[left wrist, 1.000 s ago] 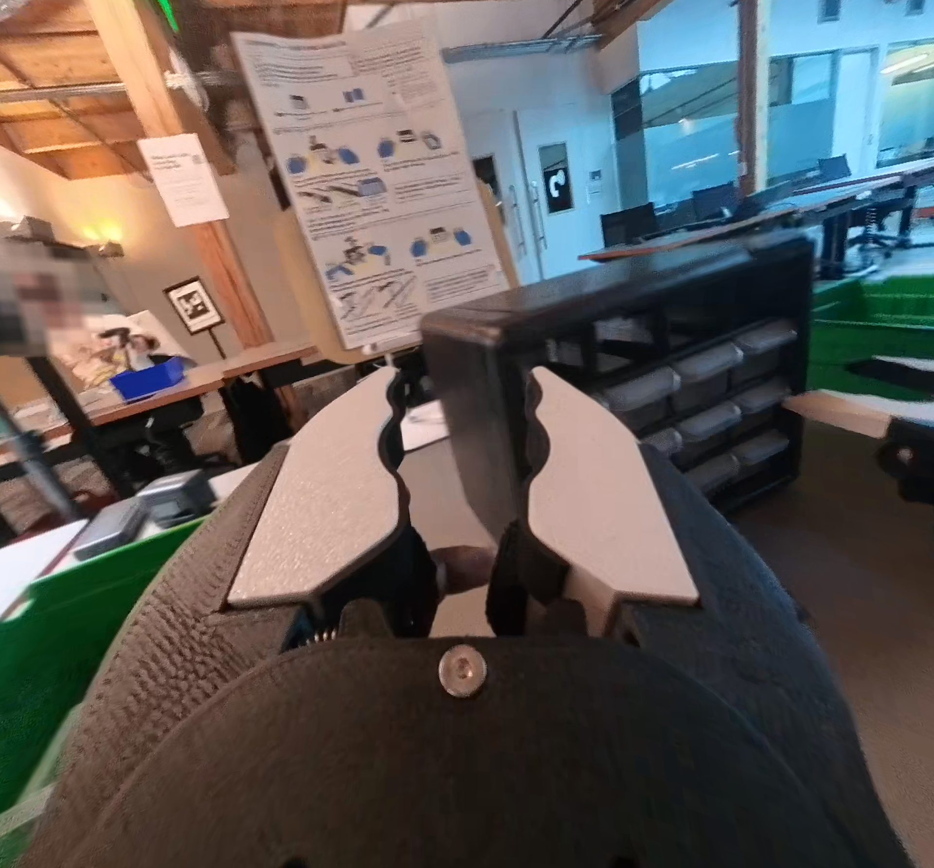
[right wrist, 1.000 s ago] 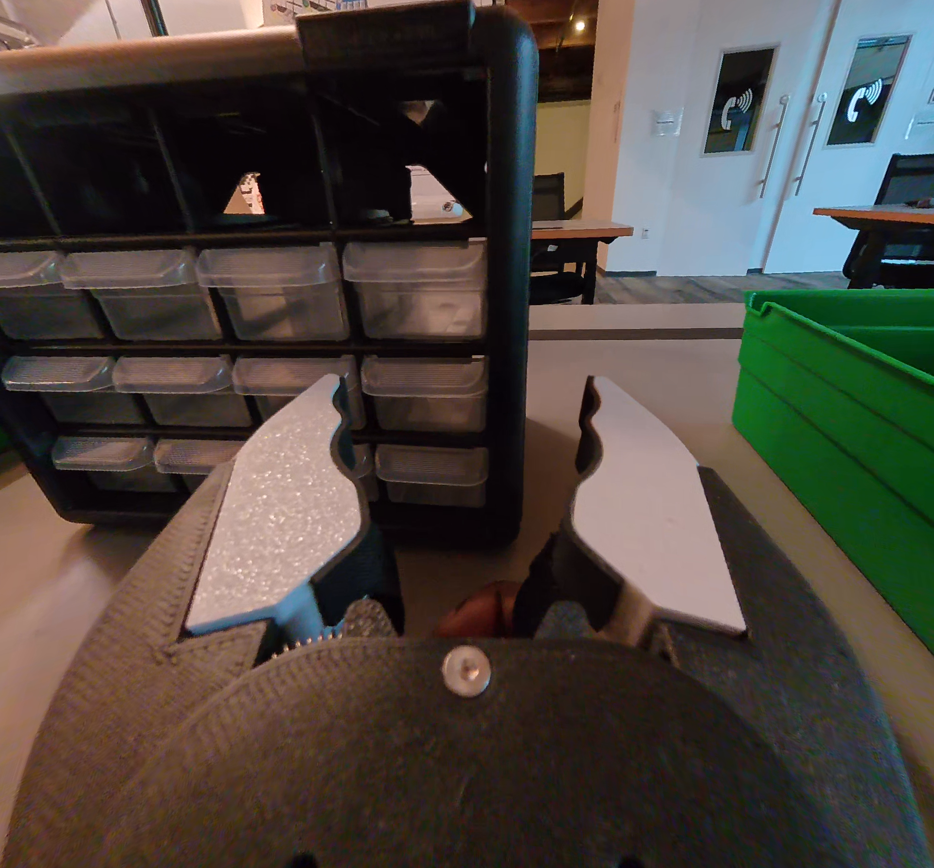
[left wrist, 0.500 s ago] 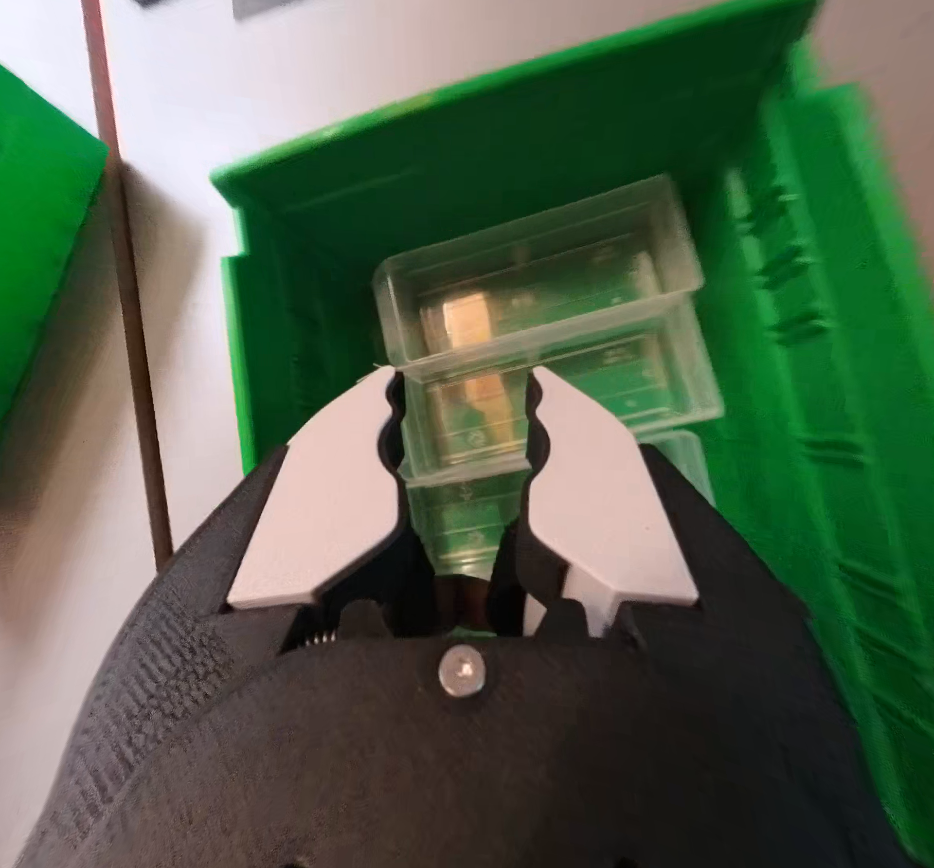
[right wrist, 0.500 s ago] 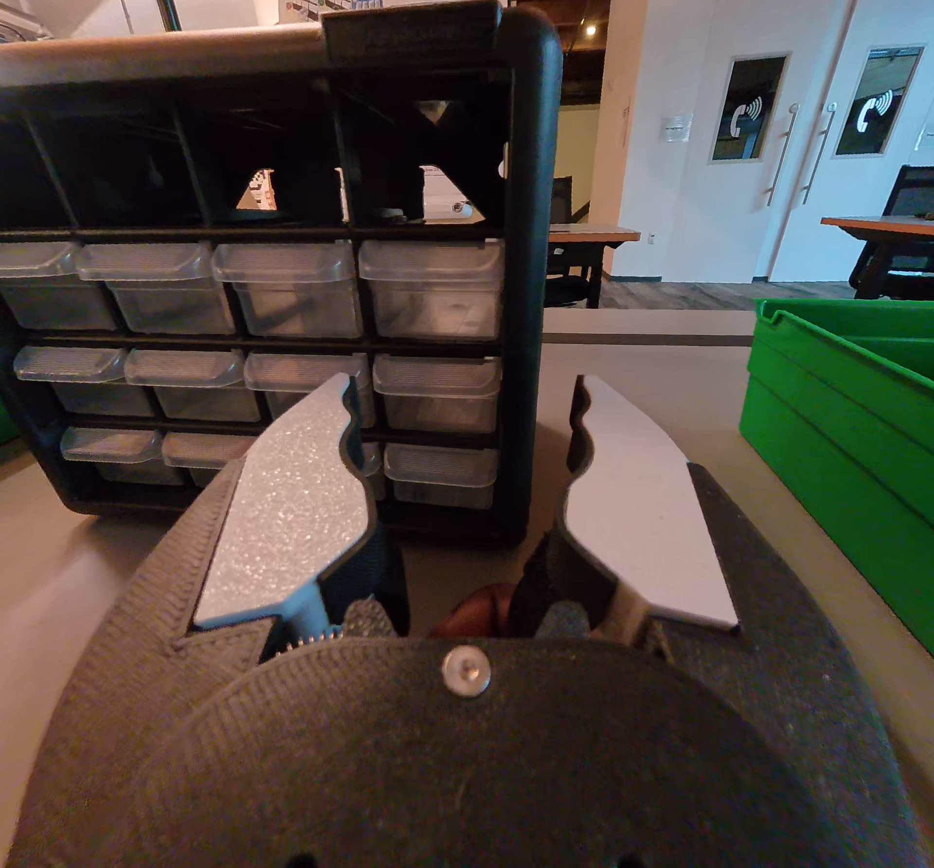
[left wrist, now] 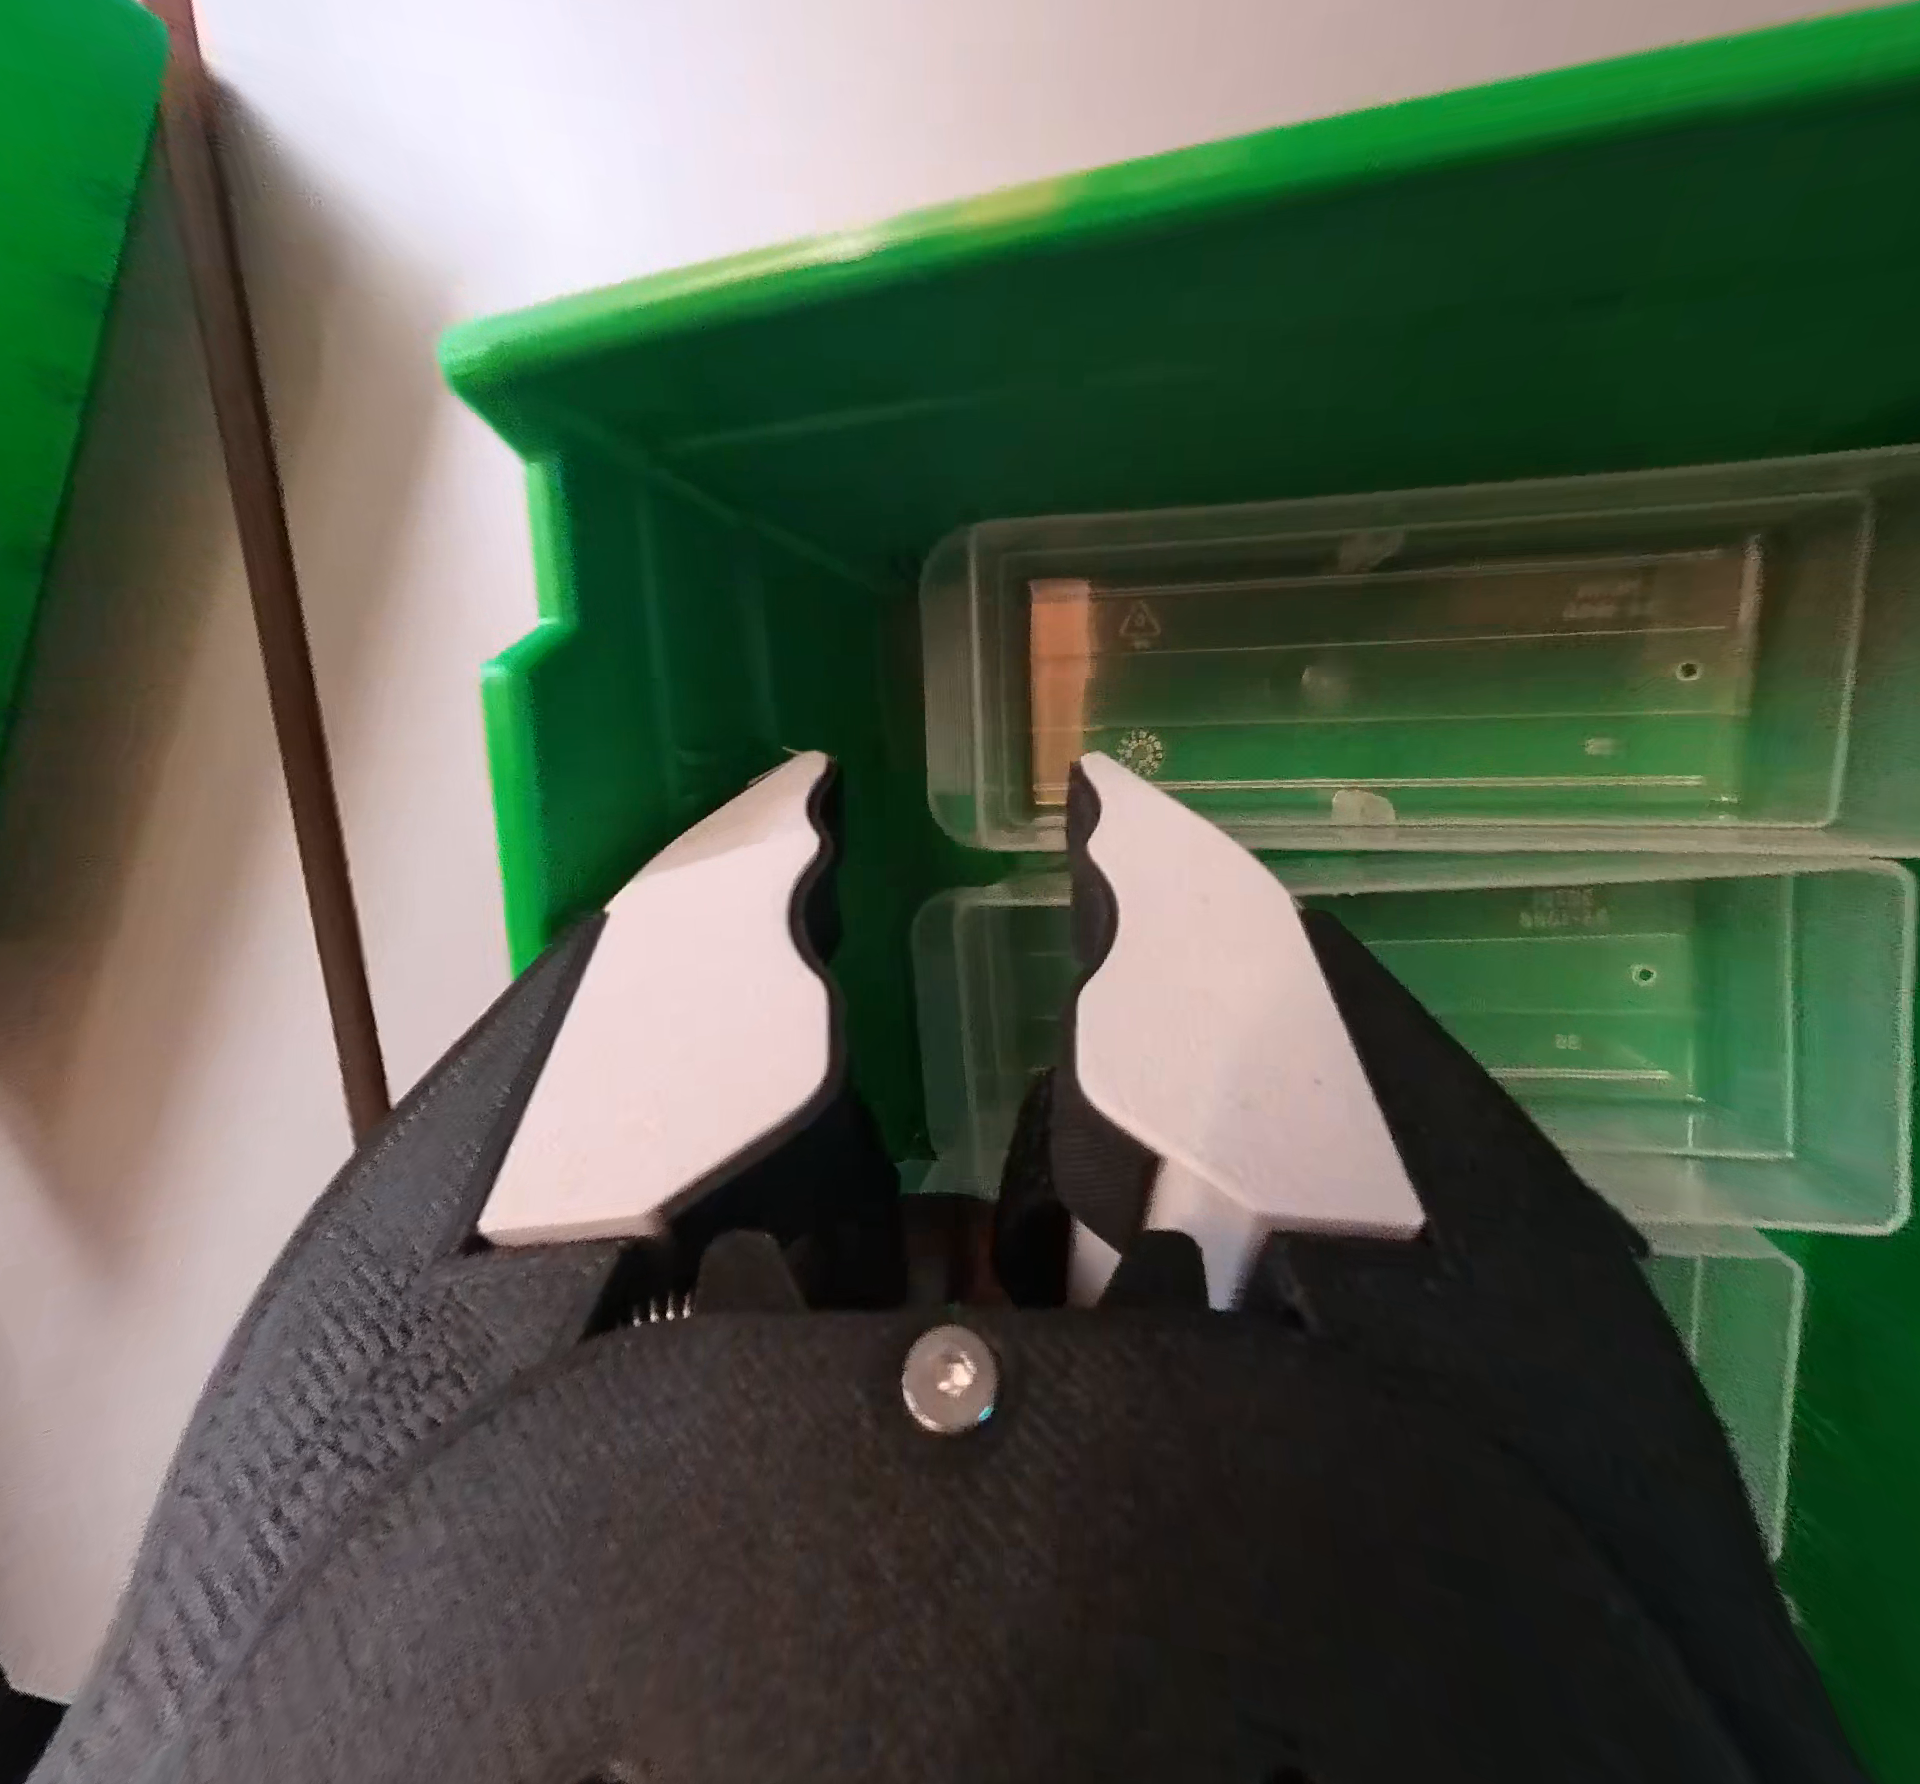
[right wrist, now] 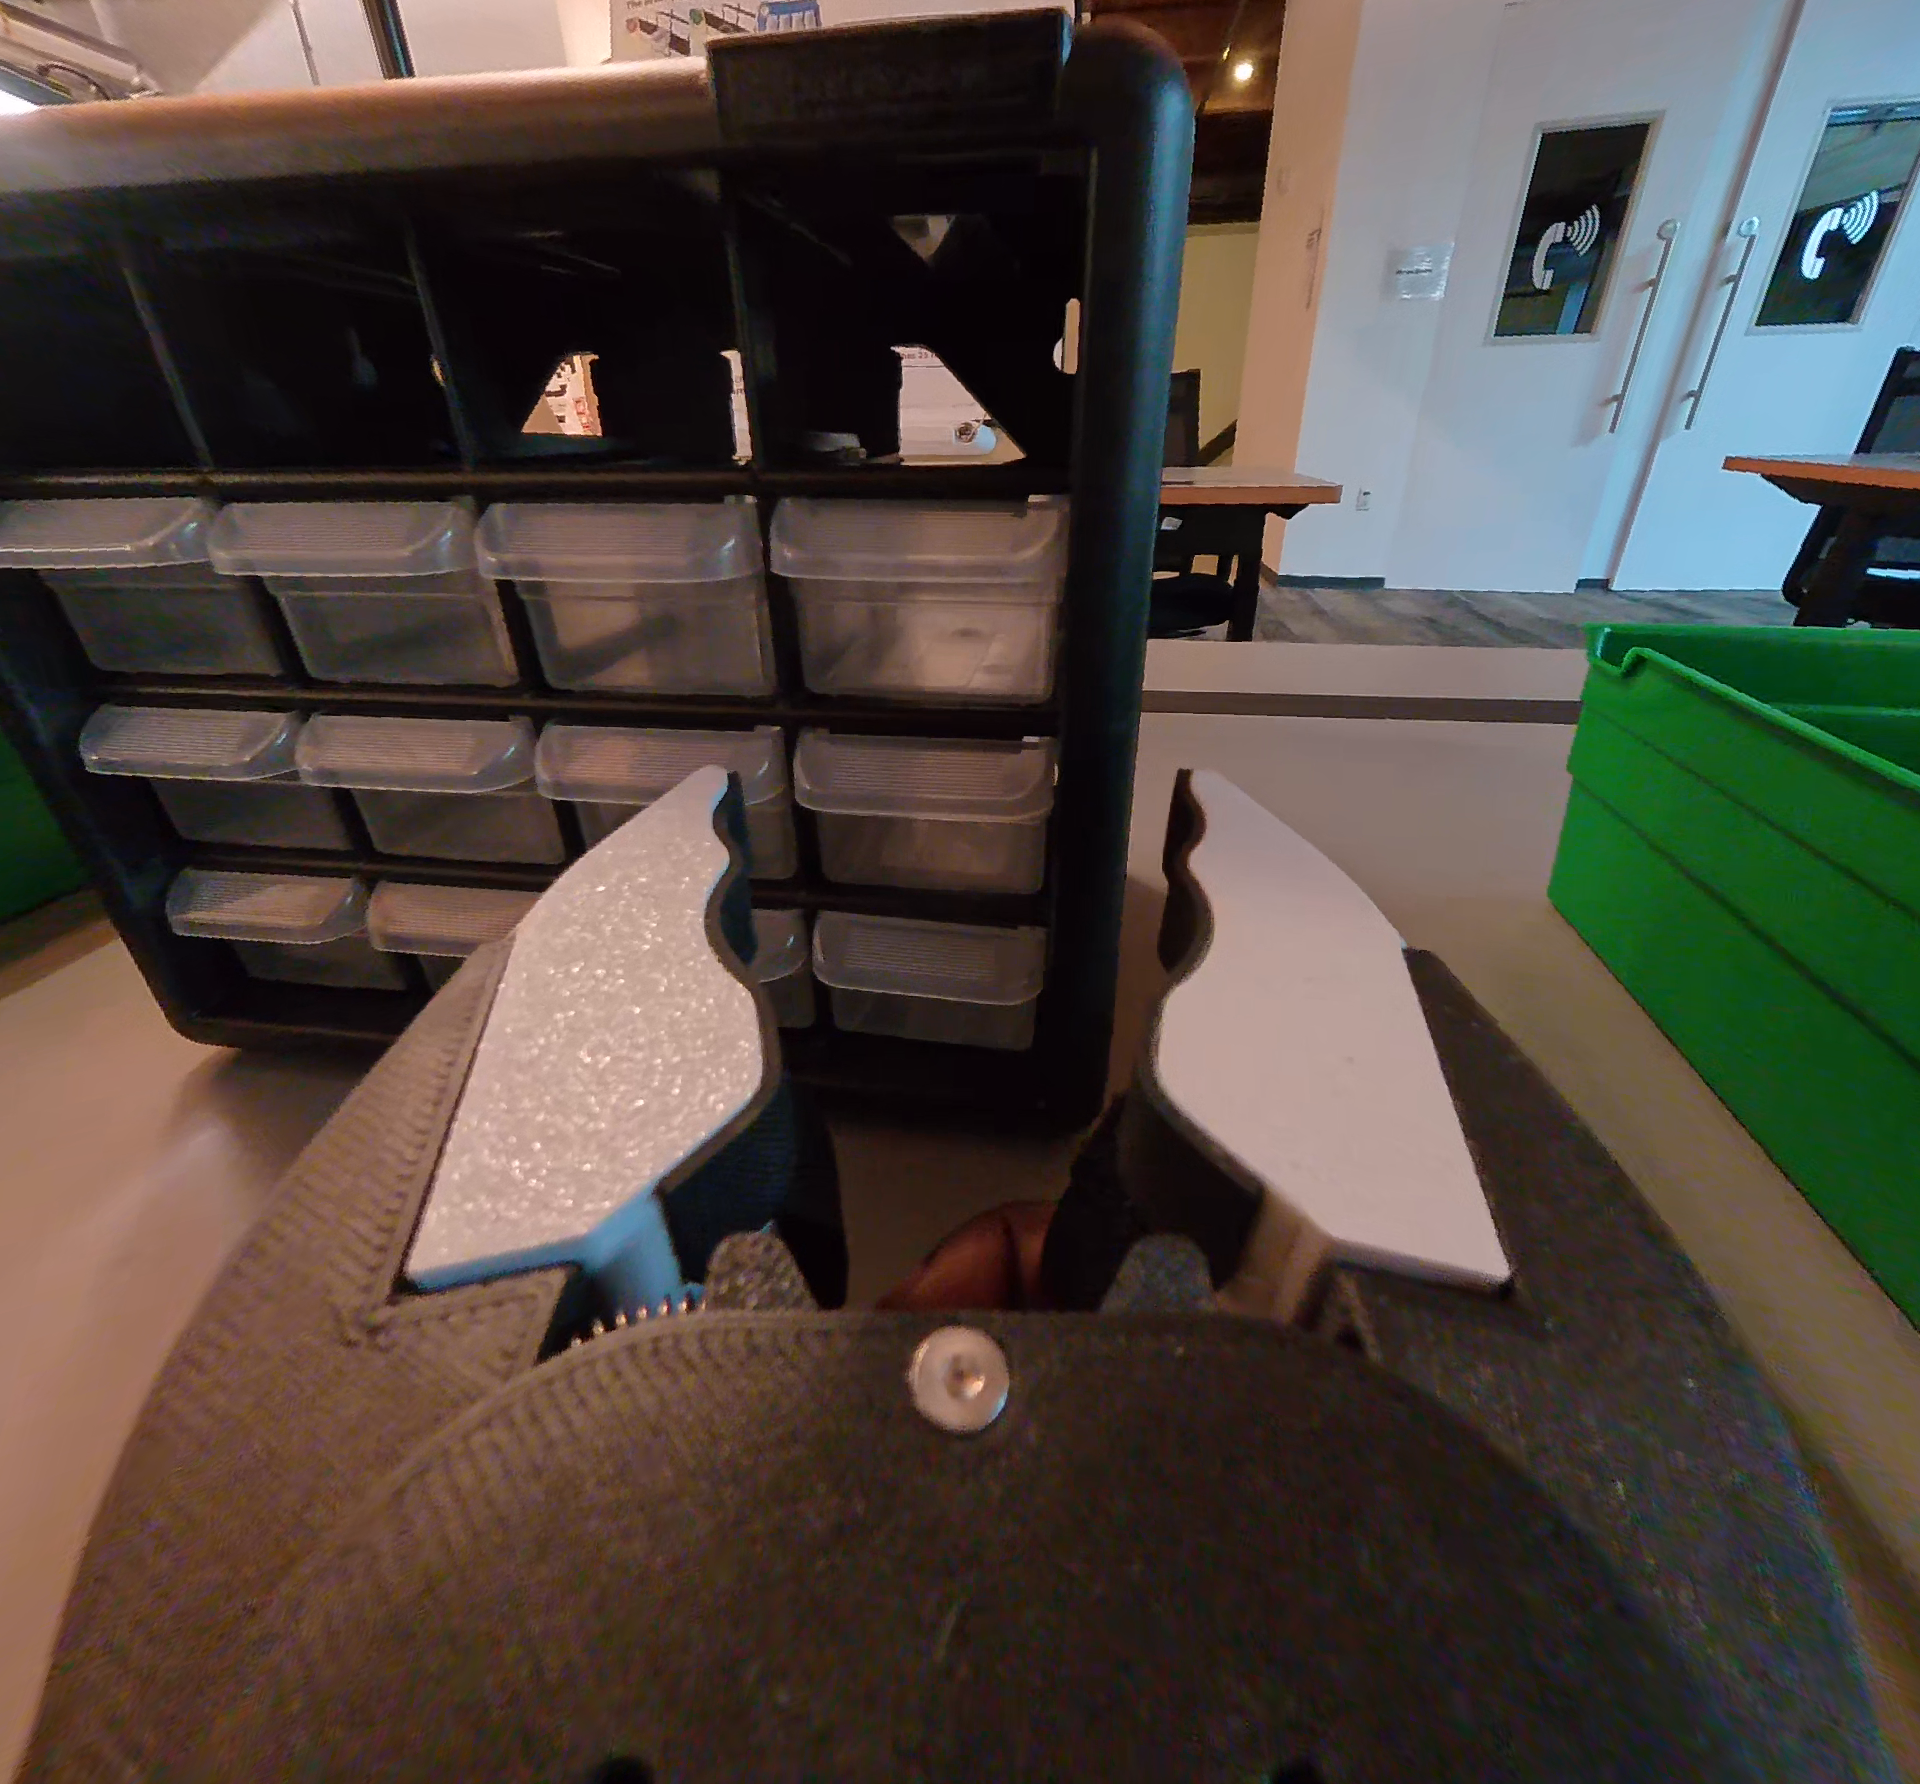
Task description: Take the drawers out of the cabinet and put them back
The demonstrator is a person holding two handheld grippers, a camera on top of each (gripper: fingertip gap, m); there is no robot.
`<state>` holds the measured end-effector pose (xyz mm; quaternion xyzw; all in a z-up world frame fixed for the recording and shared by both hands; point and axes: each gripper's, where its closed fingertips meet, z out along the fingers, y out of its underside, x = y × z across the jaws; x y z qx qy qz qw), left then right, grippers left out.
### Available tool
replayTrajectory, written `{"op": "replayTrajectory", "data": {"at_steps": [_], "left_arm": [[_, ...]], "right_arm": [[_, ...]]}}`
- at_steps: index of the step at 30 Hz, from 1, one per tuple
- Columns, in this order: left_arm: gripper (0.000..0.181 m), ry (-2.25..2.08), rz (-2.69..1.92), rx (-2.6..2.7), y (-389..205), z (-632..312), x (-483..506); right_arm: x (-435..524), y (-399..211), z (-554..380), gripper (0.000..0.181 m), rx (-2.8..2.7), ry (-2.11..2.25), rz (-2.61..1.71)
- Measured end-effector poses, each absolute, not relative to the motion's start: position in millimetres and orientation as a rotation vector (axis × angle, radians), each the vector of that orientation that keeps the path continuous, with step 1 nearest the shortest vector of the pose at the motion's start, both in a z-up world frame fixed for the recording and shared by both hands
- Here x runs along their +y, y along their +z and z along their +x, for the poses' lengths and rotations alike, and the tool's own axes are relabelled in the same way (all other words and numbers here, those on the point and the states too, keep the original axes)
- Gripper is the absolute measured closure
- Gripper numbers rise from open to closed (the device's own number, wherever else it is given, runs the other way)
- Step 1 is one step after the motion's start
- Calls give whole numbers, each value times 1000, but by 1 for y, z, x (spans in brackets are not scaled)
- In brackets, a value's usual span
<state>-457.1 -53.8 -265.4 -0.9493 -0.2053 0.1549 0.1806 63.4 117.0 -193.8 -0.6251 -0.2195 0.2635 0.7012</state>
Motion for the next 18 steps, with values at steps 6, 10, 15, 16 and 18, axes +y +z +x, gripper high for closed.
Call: {"op": "replayTrajectory", "data": {"at_steps": [6, 10, 15, 16, 18], "left_arm": [[162, 423, -2679, -643, -286, -462, -51], [166, 379, -2589, -637, -272, -459, -48], [167, 418, -2379, -613, -219, -458, -59], [167, 408, -2327, -617, -208, -457, -62], [167, 392, -2210, -638, -187, -456, -73]], "right_arm": [[117, -194, 63, 104, -491, 586, -1390], [116, -194, 62, 105, -499, 583, -1387], [115, -193, 62, 106, -503, 584, -1382], [115, -193, 62, 105, -504, 584, -1381], [114, -193, 61, 104, -514, 587, -1377]]}}
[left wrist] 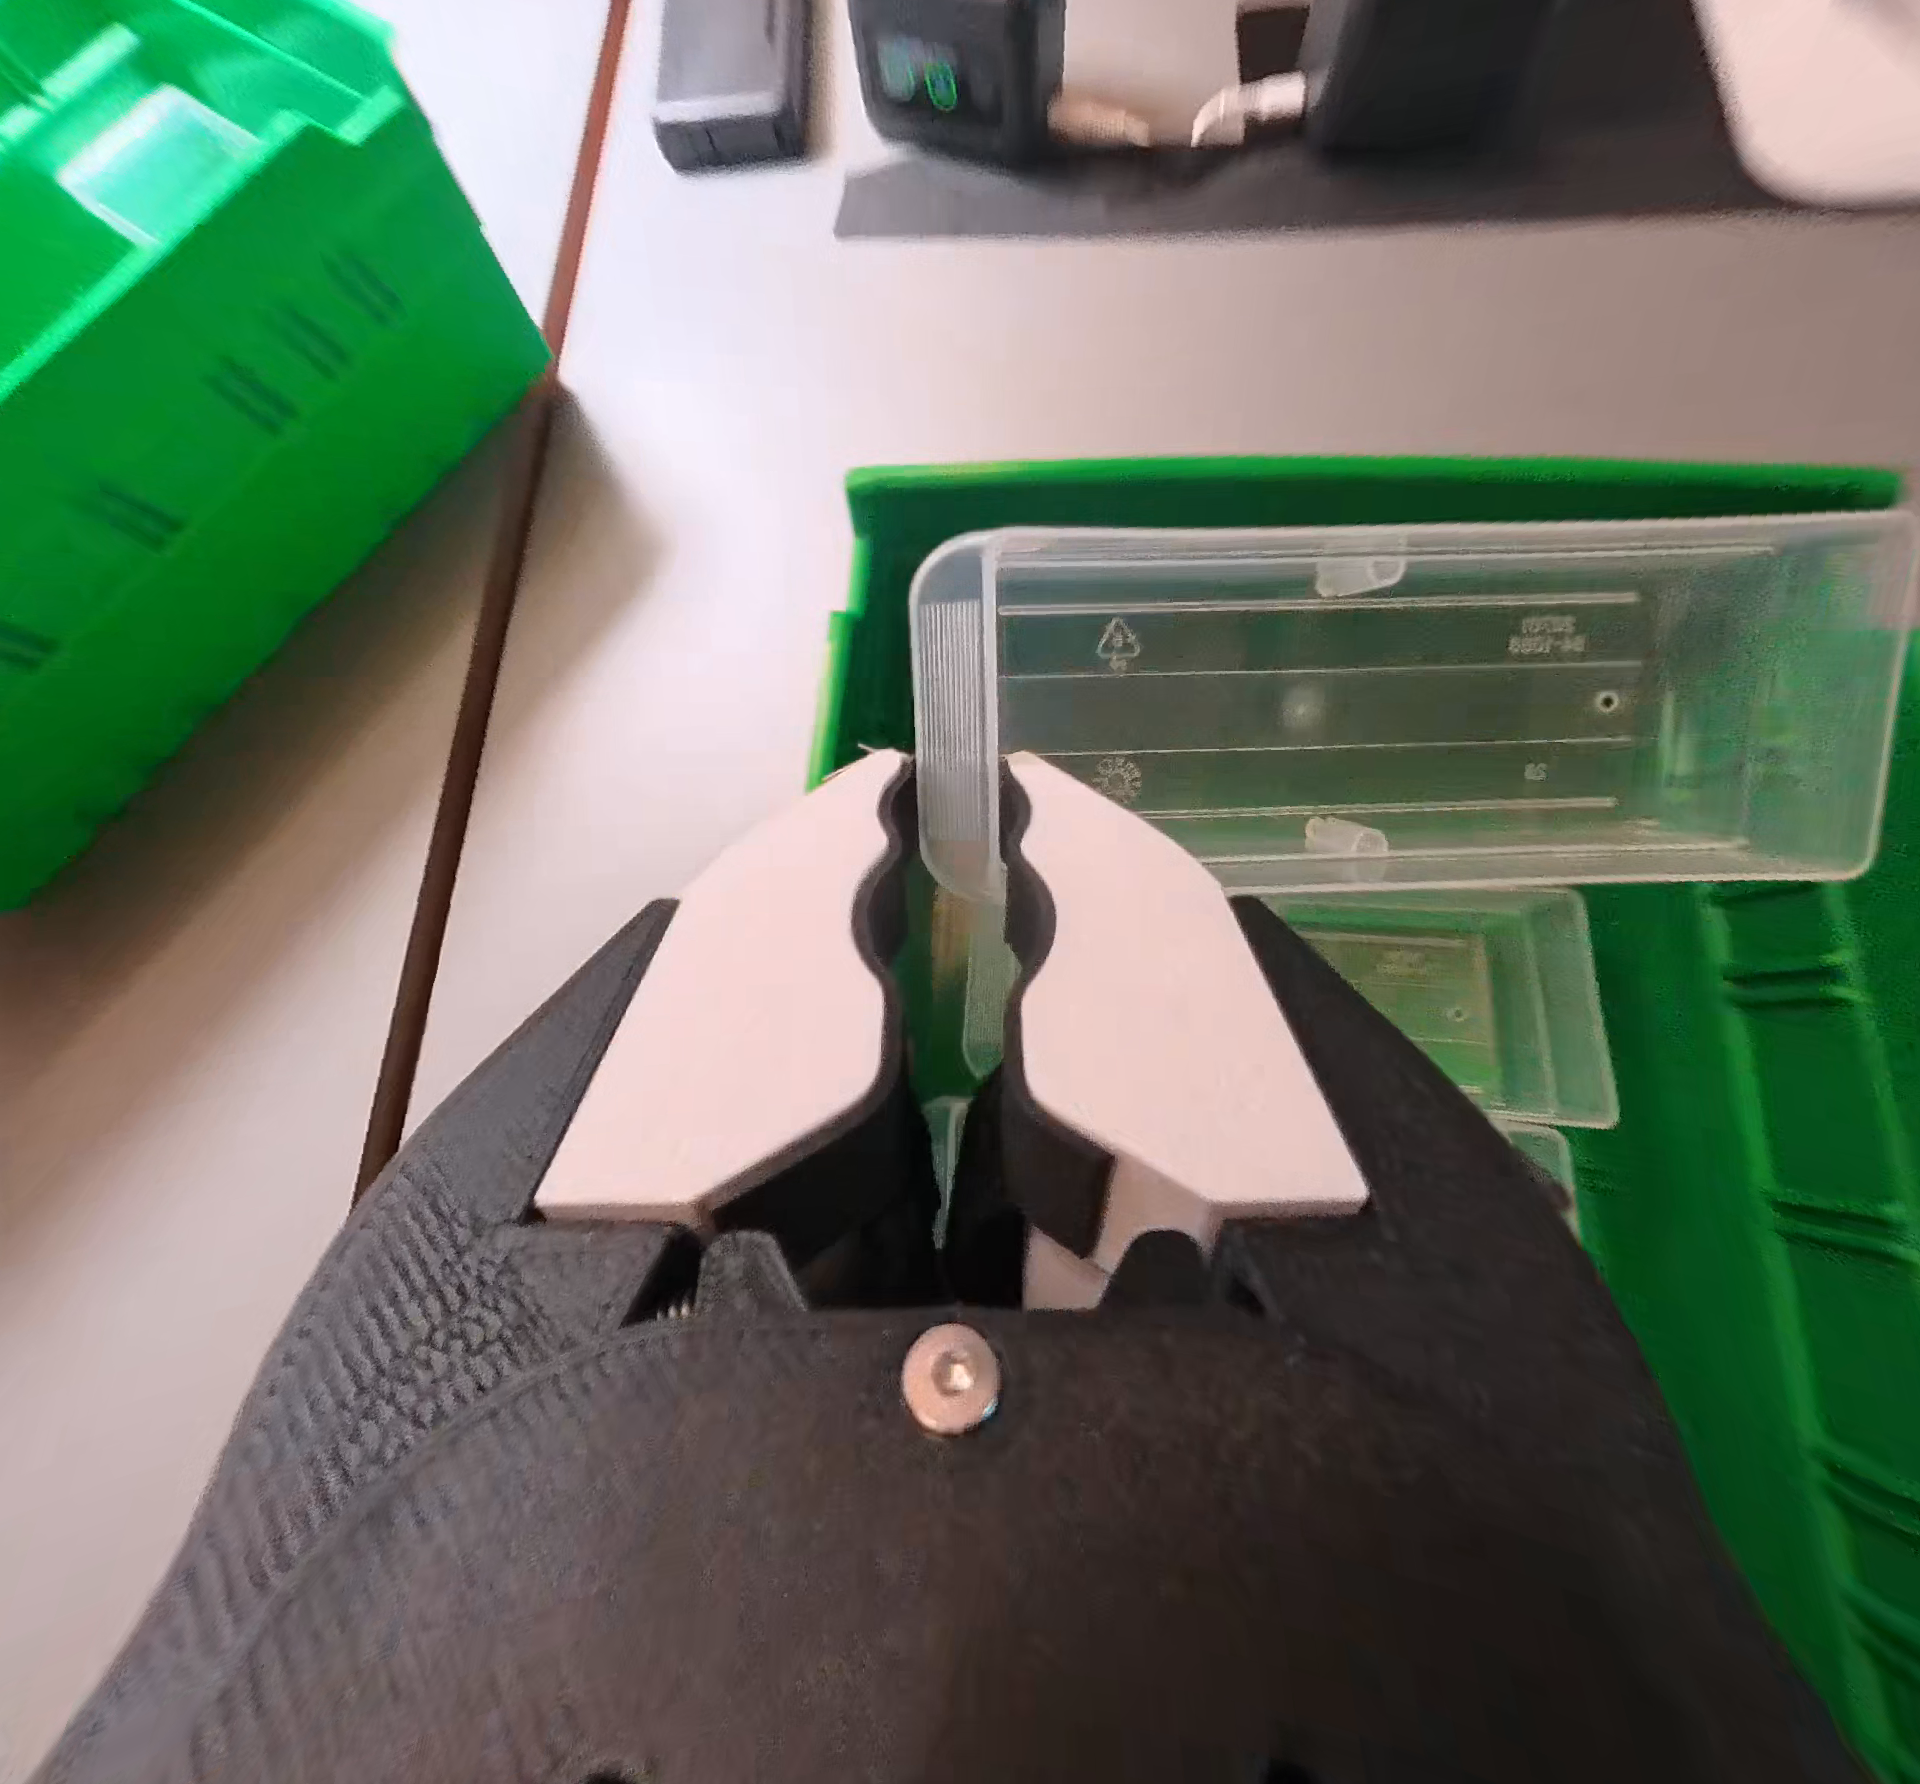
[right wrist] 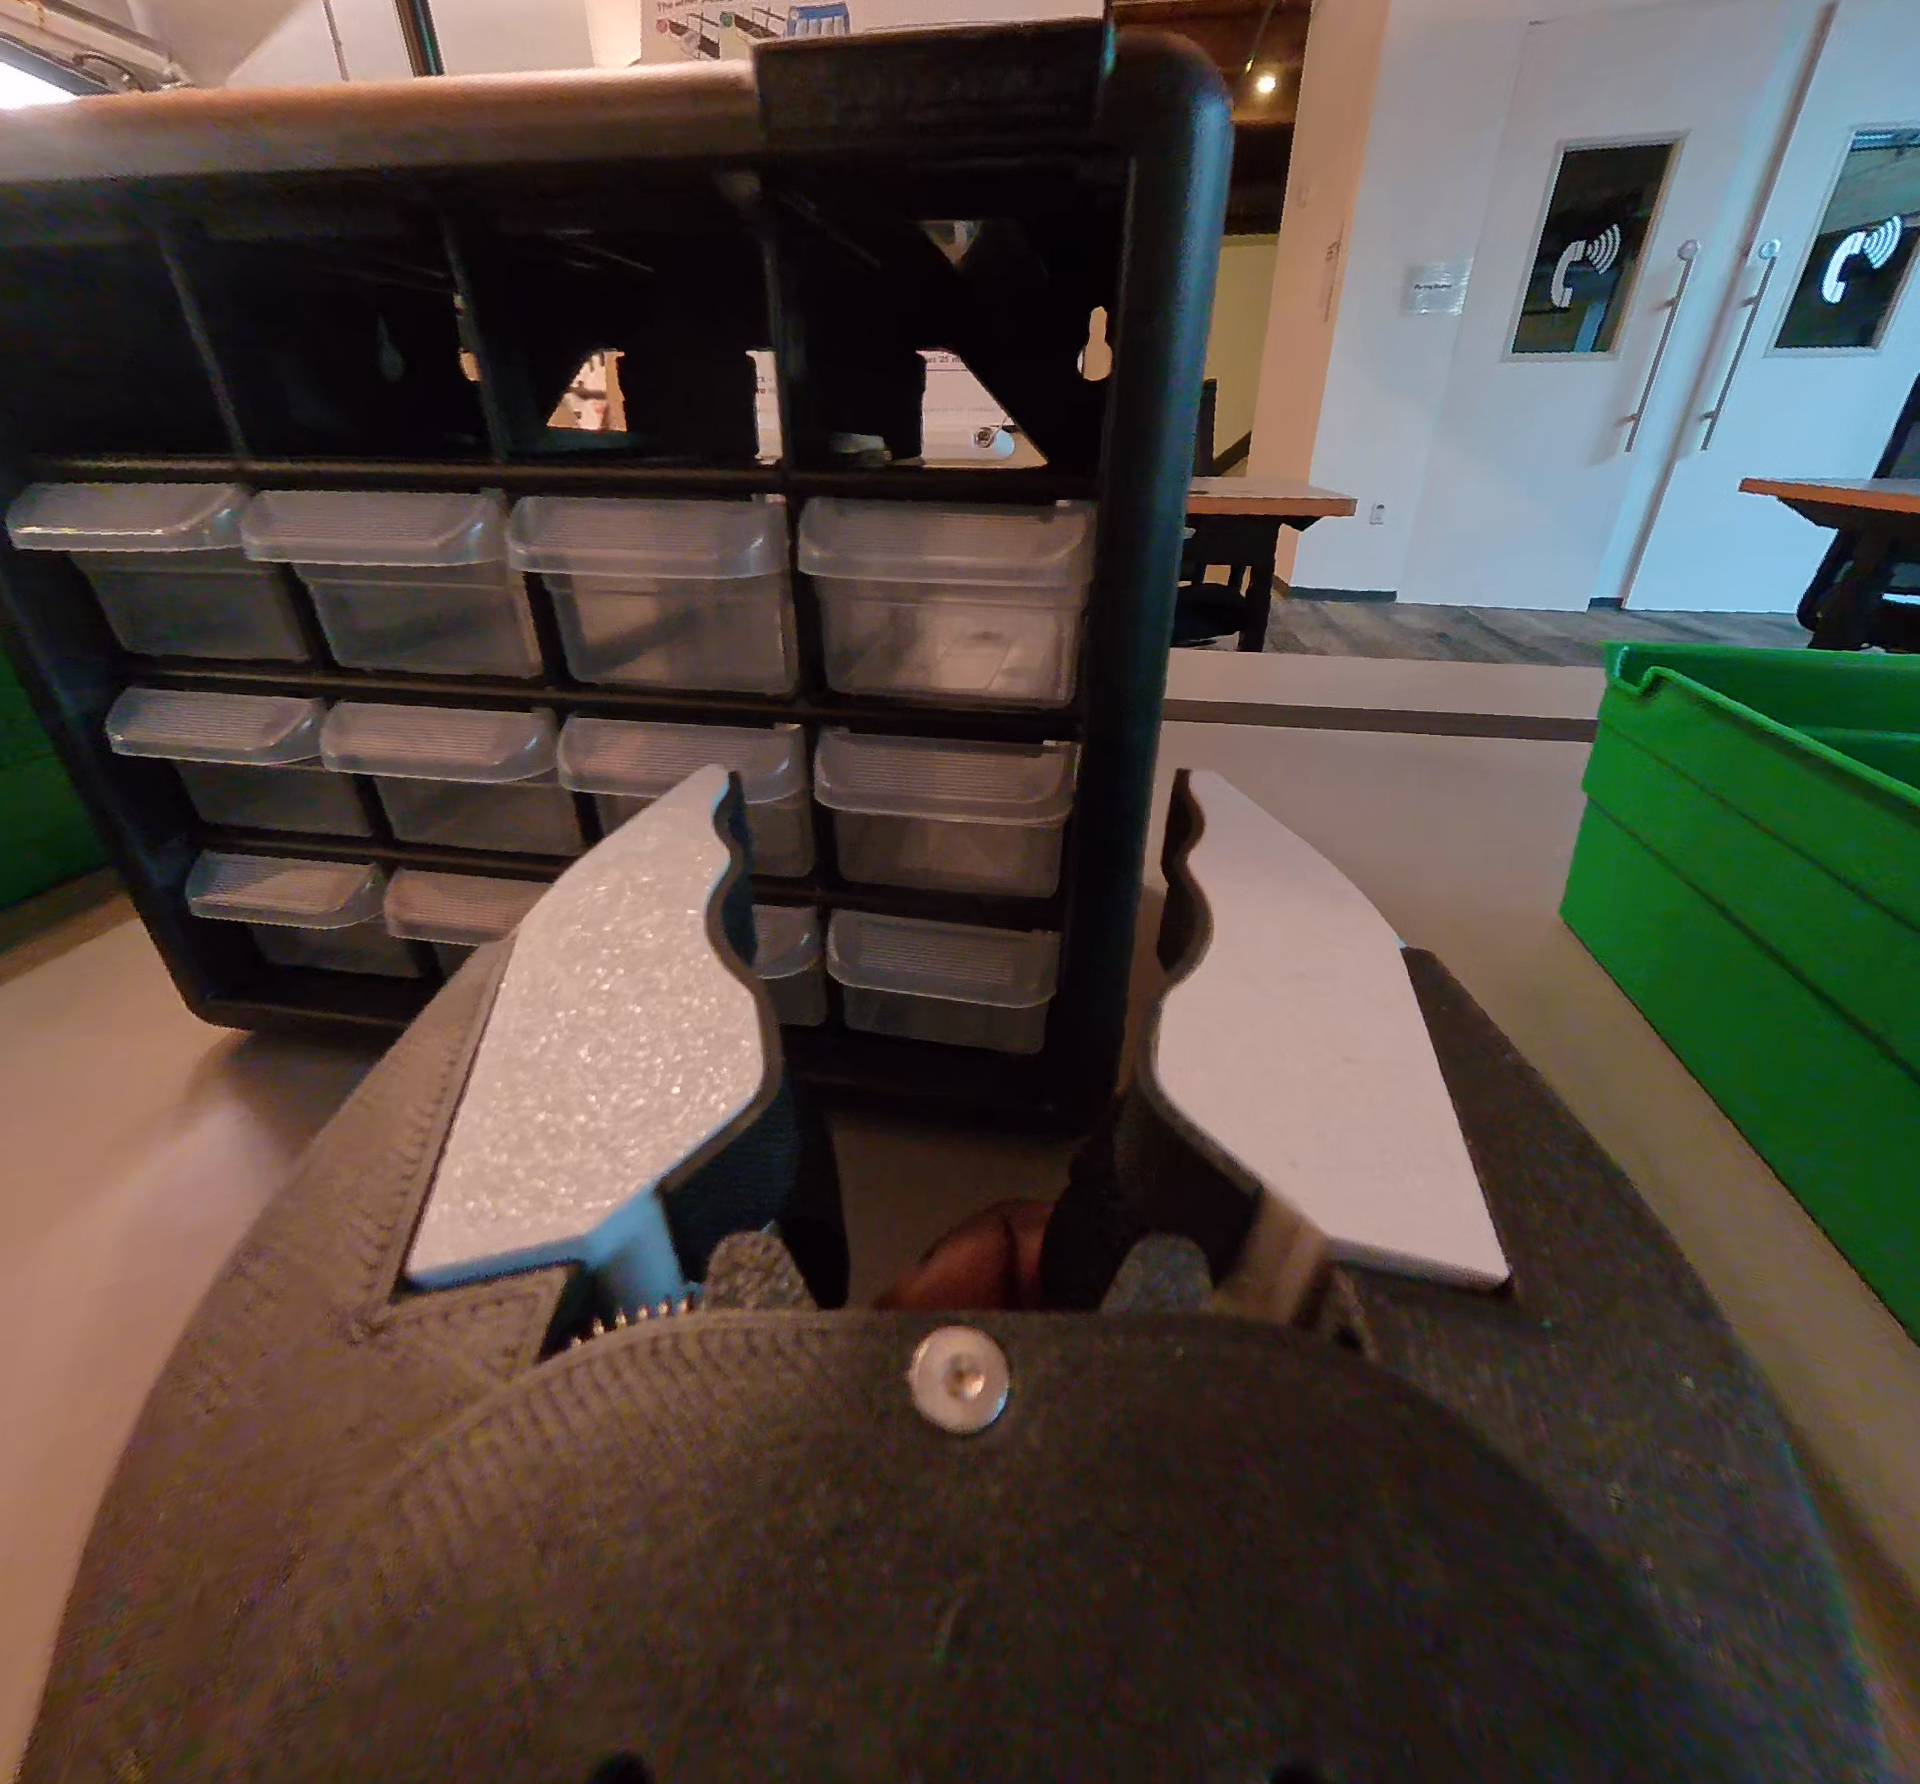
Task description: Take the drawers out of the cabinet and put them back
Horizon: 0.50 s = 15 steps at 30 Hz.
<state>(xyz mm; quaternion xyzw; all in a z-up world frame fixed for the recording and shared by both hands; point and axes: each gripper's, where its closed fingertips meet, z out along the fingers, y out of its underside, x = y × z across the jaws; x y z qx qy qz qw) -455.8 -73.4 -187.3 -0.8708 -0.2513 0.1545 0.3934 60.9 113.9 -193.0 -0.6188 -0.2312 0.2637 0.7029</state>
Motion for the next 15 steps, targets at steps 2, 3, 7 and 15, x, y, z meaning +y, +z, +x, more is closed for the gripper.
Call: {"op": "replayTrajectory", "data": {"at_steps": [2, 3, 7, 15], "left_arm": [[167, 328, -2071, -635, -168, -445, -82], [167, 269, -2001, -612, -159, -433, -85], [167, 94, -1832, -419, -140, -360, -93], [167, -62, -1850, -110, -166, -191, -77]], "right_arm": [[110, -192, 57, 103, -541, 606, -1362], [106, -192, 53, 102, -565, 627, -1349], [55, -177, 25, 98, -761, 931, -1168], [-25, -173, 8, 79, -1096, 1096, -834]]}}
